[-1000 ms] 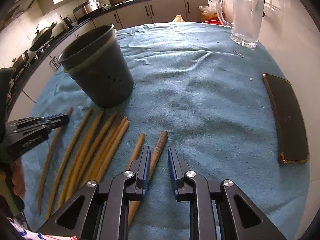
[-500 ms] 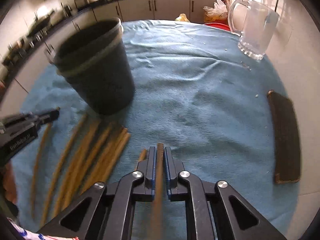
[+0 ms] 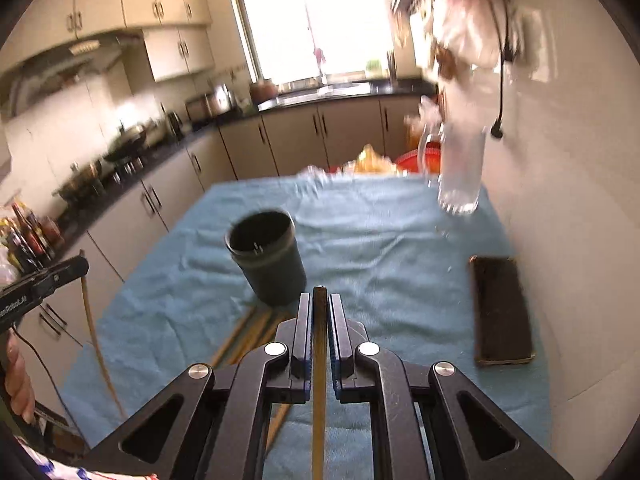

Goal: Organize utensils
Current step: 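Lift both held chopsticks and carry them above the black utensil holder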

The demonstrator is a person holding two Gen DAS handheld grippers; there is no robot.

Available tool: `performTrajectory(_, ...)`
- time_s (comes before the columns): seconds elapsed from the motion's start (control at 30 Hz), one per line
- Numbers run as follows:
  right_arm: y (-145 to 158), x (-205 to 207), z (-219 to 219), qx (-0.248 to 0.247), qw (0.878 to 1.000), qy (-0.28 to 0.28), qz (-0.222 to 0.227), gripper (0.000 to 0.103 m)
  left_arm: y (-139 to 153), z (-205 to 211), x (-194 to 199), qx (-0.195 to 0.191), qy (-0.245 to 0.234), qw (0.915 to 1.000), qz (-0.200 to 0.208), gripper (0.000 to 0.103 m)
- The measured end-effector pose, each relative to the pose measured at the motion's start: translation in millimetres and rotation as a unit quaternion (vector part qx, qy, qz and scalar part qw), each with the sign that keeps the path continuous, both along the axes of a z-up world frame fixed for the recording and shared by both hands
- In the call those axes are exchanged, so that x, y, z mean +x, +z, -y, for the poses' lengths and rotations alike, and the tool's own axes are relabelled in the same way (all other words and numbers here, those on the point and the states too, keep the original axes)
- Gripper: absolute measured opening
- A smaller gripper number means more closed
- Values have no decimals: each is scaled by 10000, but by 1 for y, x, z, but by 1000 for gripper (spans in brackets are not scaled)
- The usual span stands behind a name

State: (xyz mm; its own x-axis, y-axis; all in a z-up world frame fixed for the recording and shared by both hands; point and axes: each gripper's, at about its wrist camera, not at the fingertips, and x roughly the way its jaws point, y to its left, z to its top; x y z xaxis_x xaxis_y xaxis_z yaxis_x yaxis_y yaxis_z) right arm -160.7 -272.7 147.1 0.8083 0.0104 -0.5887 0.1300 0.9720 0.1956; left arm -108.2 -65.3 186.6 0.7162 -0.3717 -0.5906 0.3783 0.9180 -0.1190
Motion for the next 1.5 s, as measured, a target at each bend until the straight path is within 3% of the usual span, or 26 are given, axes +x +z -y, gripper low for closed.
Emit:
performTrajectory(0.2, 31, -29, -1, -112, 9986, -41, 508, 7, 28, 0, -36, -145, 37, 9990, 423, 7)
performTrajectory(0.4, 54, -30, -2, -145, 9967, 23, 797, 7, 50, 5, -30, -357, -21, 9982, 481, 7)
performTrajectory(0.8, 133, 43, -2, -86, 9863, 202, 1632, 8, 132, 42, 36, -689, 4, 9918, 1080, 7)
performTrajectory(0.93, 143, 75, 0, 5, 9842, 142, 1765, 8, 148, 64, 68, -874, 5, 9898, 1123, 7)
performTrajectory(1.17, 122, 129, 15, 320, 9860, -53, 1633, 8, 130, 99, 121, -767, 39, 9923, 977, 7)
performTrajectory(1.5, 40, 183, 27, 654, 9957, -24, 660, 8, 38, 113, 193, -540, 148, 9982, -191, 7)
